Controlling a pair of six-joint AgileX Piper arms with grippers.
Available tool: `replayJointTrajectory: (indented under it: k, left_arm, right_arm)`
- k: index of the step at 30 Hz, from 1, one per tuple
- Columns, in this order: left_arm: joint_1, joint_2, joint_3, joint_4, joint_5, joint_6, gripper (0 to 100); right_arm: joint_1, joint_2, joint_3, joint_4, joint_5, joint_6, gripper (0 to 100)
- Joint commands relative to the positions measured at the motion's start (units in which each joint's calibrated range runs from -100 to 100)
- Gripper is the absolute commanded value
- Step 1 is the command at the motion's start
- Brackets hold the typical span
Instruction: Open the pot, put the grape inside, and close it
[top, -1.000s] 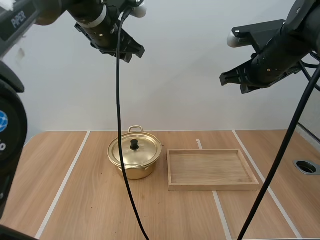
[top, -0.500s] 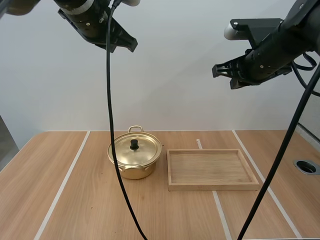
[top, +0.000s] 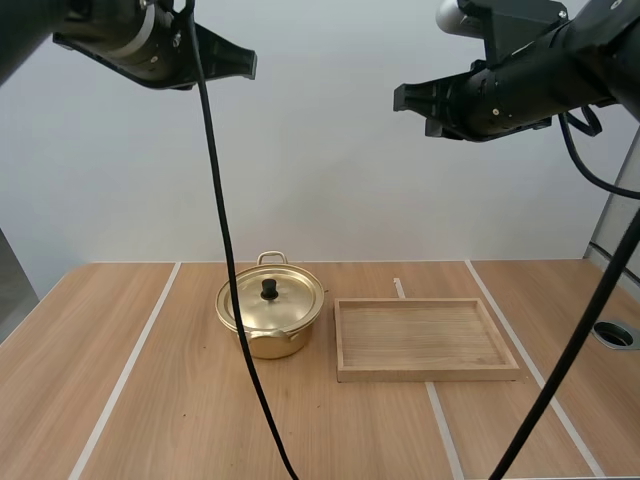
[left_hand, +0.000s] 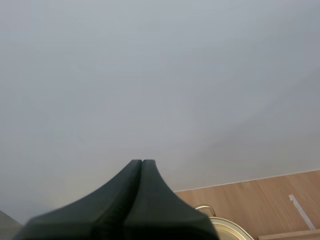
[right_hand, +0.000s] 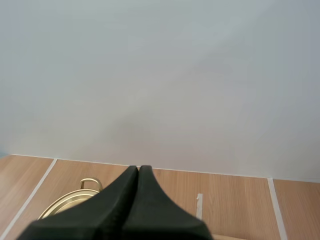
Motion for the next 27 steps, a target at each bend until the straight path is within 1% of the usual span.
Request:
replayJointTrajectory:
  k: [1, 5, 9, 14, 20, 25, 27]
  left_arm:
    - [-0.04, -4.75, 5.95, 0.75, -5.48, -1.58, 0]
    - [-0.04, -9.79, 12.65, 0.87, -6.84, -3.16, 0]
    - [-0.04, -15.37, 19.31, 1.28, -8.56, -4.20, 0]
    - [-0.04, -24.29, 27.72, 2.60, -11.08, -6.28, 0]
    - [-0.04, -35.54, 38.85, 2.68, -12.57, -7.73, 0]
    - [-0.04, -43.67, 46.08, 6.56, -11.81, -7.99, 0]
    - [-0.04, -46.19, 48.88, 8.46, -11.01, -8.31, 0]
  right_arm:
    - [1.46, -2.87, 4.27, 0.18, -4.37, -0.56, 0]
    - [2.83, -5.40, 9.38, 0.18, -6.54, -1.58, 0]
    - [3.42, -9.34, 15.21, 0.18, -8.93, -2.33, 0]
    - [3.42, -16.99, 22.20, 0.18, -9.67, -5.99, 0]
    - [3.42, -26.87, 29.29, 0.15, -10.09, -6.78, 0]
    - [3.42, -34.90, 34.85, -0.10, -10.09, -6.99, 0]
    - [3.42, -37.66, 36.78, -1.58, -10.09, -6.99, 0]
